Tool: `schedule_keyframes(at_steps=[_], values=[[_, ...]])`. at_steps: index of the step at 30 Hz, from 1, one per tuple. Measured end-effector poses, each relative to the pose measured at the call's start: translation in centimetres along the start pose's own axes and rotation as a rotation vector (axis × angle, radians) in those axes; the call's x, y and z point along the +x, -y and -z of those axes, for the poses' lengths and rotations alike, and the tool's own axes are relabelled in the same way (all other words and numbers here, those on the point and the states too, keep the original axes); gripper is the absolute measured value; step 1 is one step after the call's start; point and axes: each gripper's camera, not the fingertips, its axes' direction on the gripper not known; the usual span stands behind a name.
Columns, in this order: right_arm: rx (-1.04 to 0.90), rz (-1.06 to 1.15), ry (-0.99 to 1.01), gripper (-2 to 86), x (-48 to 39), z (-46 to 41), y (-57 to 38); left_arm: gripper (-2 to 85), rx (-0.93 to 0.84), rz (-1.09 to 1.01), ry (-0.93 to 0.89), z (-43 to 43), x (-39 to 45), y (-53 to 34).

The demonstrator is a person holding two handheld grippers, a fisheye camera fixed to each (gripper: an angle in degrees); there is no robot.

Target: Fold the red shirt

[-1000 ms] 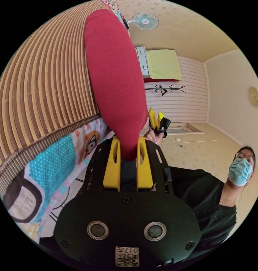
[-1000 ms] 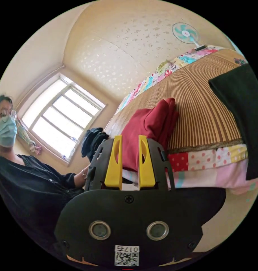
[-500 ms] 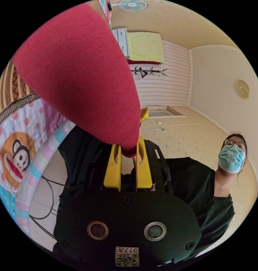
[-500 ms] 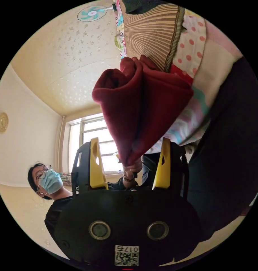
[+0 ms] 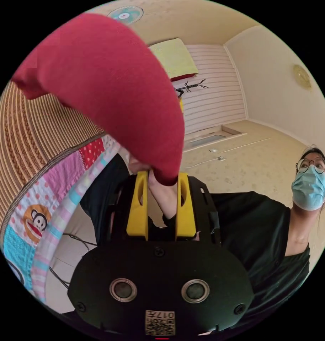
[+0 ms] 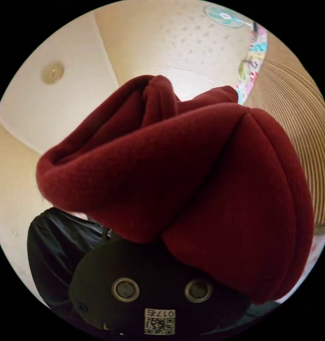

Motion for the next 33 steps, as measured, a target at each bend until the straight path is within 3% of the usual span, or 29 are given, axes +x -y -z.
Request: schedule_keyframes(at_steps=[6, 11, 13, 17, 27, 30, 33], values=[[0.074, 0.318, -0.007, 16.0, -8.4, 7.6, 8.1, 12.4, -0.058, -0.017, 0.001, -4.1, 0.3, -0.2], [0.014, 0.435, -0.29, 13.6, -8.3, 17.0, 10.1, 10.1, -0.028, 0.089, -0.066, -7.0, -2.8, -0.7], [0.052, 0.311, -0.406, 12.7, -4.0, 21.7, 8.9, 10.1, -0.031, 0.091, -0.065, -8.3, -3.0, -0.4], [0.363, -0.224, -0.657, 10.2, 6.0, 30.8, 0.3, 10.0, -0.071, 0.081, -0.012, -11.8, -2.7, 0.4], [0.701, -0.137, -0.686, 5.0, 8.1, 24.8, -15.6, 8.0, -0.055, 0.118, -0.022, -19.1, -6.4, 0.5], [0.749, -0.241, -0.908, 1.9, 8.3, 19.6, -18.5, 1.2, 0.018, 0.102, 0.094, -18.7, -6.0, -0.1], [0.62, -0.263, -1.152, 0.8, 8.6, 12.7, -19.2, -0.6, 0.127, 0.07, 0.263, -16.2, -4.0, -1.2]])
